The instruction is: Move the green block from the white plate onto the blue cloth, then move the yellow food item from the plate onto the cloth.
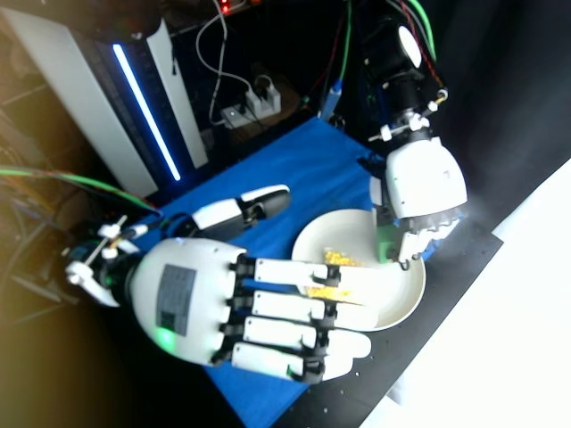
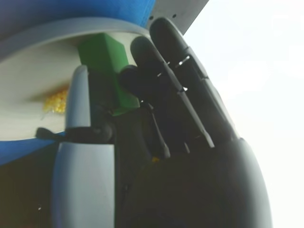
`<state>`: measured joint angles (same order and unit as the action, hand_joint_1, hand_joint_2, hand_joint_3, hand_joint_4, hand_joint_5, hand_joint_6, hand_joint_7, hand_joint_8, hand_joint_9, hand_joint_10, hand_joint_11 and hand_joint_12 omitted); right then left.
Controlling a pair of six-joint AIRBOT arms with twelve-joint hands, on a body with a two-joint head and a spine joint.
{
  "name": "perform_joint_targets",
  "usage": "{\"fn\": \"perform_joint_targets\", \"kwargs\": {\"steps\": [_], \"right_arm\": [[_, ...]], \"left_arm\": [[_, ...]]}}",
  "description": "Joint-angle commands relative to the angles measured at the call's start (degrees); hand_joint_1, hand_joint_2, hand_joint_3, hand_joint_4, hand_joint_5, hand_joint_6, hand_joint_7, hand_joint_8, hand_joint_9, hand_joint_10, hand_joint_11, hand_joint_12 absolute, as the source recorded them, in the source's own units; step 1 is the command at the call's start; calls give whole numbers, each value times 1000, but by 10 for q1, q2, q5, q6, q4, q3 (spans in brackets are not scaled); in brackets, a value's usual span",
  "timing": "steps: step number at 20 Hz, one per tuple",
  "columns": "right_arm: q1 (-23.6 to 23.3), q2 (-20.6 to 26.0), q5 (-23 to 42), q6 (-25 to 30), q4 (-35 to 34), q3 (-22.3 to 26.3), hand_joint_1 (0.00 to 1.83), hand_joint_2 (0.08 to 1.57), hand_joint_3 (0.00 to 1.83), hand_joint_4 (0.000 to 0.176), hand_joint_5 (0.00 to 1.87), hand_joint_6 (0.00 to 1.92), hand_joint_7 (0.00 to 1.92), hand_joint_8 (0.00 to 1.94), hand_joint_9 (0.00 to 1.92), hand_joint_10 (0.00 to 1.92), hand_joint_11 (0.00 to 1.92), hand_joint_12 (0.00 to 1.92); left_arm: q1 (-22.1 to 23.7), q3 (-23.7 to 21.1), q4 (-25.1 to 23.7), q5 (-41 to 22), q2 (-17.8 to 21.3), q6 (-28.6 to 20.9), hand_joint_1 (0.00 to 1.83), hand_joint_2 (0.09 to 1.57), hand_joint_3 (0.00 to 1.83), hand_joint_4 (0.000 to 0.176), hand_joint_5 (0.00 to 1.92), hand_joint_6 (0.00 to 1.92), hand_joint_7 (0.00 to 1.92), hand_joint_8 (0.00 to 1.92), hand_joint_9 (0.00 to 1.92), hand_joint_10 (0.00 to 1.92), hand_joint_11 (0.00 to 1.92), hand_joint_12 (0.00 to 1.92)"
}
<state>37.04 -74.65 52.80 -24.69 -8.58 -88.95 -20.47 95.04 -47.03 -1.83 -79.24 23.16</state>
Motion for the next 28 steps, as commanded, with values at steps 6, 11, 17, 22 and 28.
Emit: {"fn": "perform_joint_targets", "kwargs": {"steps": [6, 11, 17, 22, 28], "right_arm": [[-7, -3, 68, 3, -6, -2, 532, 716, 0, 73, 178, 2, 305, 4, 223, 13, 0, 815], [-6, -4, 68, 3, -6, -2, 518, 738, 0, 62, 153, 2, 273, 7, 259, 11, 0, 1003], [-4, -6, 68, 3, -7, -2, 524, 725, 0, 44, 184, 9, 298, 1, 304, 17, 0, 1128], [-2, -6, 67, 3, -7, -2, 521, 745, 0, 84, 204, 0, 284, 1, 268, 5, 0, 1034], [2, -8, 64, 3, -7, -4, 479, 696, 1, 47, 178, 1, 349, 0, 315, 11, 0, 931]], "left_arm": [[19, -32, 5, -59, 43, 2, 1287, 1046, 1, 0, 1167, 451, 1146, 916, 1438, 148, 1159, 797], [36, -111, -34, -95, 112, 2, 1270, 1093, 2, 0, 1020, 697, 1056, 1077, 1188, 543, 1050, 801], [23, -195, -38, -163, 191, 1, 1253, 1144, 0, 0, 944, 806, 943, 1274, 1035, 779, 874, 983], [-1, -253, -51, -208, 235, 1, 1252, 1147, 0, 0, 937, 822, 936, 1291, 986, 942, 897, 1276], [-26, -293, -72, -222, 266, 1, 1239, 1124, 2, 0, 919, 942, 1015, 1083, 1048, 802, 923, 1253]]}}
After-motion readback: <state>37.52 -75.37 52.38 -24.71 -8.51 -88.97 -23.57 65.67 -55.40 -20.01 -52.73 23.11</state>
